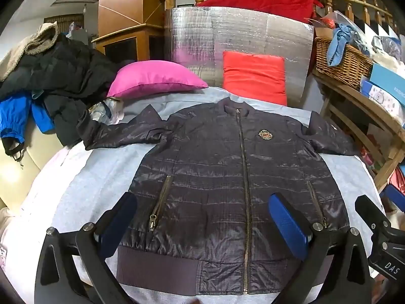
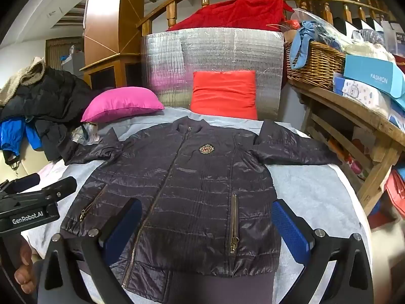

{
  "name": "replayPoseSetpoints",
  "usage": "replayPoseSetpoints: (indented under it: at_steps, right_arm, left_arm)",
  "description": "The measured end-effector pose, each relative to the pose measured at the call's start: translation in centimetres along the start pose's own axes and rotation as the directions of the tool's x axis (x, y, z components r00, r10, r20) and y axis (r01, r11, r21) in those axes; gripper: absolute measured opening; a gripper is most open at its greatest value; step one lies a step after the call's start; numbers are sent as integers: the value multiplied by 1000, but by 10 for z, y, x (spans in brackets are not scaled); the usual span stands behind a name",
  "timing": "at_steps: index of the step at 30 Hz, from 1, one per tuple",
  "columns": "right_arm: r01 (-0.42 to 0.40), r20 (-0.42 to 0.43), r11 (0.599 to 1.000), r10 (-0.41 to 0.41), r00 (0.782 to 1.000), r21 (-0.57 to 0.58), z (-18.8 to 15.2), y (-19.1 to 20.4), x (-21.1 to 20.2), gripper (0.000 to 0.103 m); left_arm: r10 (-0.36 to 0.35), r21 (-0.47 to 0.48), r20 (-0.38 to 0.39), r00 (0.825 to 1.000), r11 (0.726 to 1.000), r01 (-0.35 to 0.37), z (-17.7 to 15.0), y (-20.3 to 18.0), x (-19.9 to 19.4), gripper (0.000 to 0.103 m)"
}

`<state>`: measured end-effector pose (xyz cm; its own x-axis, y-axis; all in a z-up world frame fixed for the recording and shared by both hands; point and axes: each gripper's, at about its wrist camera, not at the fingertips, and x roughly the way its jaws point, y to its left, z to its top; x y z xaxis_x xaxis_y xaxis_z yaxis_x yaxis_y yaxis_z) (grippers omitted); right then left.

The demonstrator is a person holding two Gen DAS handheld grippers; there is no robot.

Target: Fold large clothes

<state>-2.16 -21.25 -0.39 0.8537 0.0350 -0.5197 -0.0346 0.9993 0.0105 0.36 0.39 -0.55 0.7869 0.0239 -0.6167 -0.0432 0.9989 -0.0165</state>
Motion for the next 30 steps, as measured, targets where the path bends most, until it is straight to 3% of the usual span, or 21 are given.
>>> replayPoseSetpoints:
  at_steps: [30]
  right_arm:
    - [-3,9,1000,3,1000,-16,5,6,0,103]
  left_arm:
    - [1,-13,-5,1000,1000,-1,1,5,2,103]
